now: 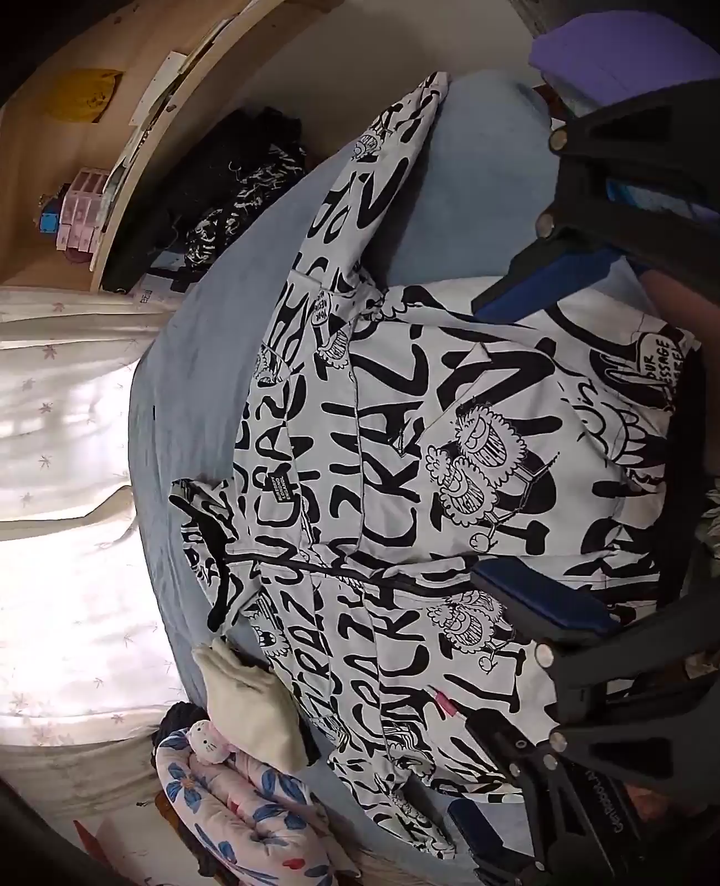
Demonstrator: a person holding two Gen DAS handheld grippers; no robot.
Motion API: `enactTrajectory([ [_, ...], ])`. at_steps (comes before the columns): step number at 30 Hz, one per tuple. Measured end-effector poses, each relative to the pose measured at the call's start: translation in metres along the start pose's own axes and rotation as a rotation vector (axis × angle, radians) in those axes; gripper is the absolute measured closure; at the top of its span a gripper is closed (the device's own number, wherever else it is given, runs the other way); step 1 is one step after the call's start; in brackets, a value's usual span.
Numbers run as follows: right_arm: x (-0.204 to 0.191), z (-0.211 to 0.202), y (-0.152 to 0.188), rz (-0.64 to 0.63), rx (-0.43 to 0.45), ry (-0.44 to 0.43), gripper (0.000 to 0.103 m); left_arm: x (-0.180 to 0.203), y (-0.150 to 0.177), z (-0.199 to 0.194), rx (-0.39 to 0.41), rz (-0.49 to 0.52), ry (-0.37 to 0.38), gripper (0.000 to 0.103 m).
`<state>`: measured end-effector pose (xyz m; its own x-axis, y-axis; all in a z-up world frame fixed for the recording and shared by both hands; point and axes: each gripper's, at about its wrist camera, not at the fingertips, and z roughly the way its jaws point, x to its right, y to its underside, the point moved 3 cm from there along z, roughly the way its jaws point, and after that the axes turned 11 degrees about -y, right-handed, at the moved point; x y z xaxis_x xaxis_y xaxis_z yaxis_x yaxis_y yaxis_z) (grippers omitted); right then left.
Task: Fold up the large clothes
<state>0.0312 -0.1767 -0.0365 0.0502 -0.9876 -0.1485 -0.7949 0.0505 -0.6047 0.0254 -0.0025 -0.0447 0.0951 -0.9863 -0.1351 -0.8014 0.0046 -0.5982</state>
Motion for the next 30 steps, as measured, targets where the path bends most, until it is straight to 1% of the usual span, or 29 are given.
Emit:
enactTrajectory([
  [4,-0.004,0.003,0.0,-0.008,-0.011,0.002,0.015,-0.003,0.0,0.003,-0.011,-0.01,0.008,0.0],
  [15,-0.015,0.01,-0.002,-0.021,-0.027,-0.009,0.015,-0.008,-0.001,0.009,-0.022,-0.015,-0.005,0.0],
  [30,-0.019,0.013,-0.004,-0.025,-0.032,-0.013,0.015,-0.009,-0.002,0.011,-0.023,-0.017,-0.006,0.0],
])
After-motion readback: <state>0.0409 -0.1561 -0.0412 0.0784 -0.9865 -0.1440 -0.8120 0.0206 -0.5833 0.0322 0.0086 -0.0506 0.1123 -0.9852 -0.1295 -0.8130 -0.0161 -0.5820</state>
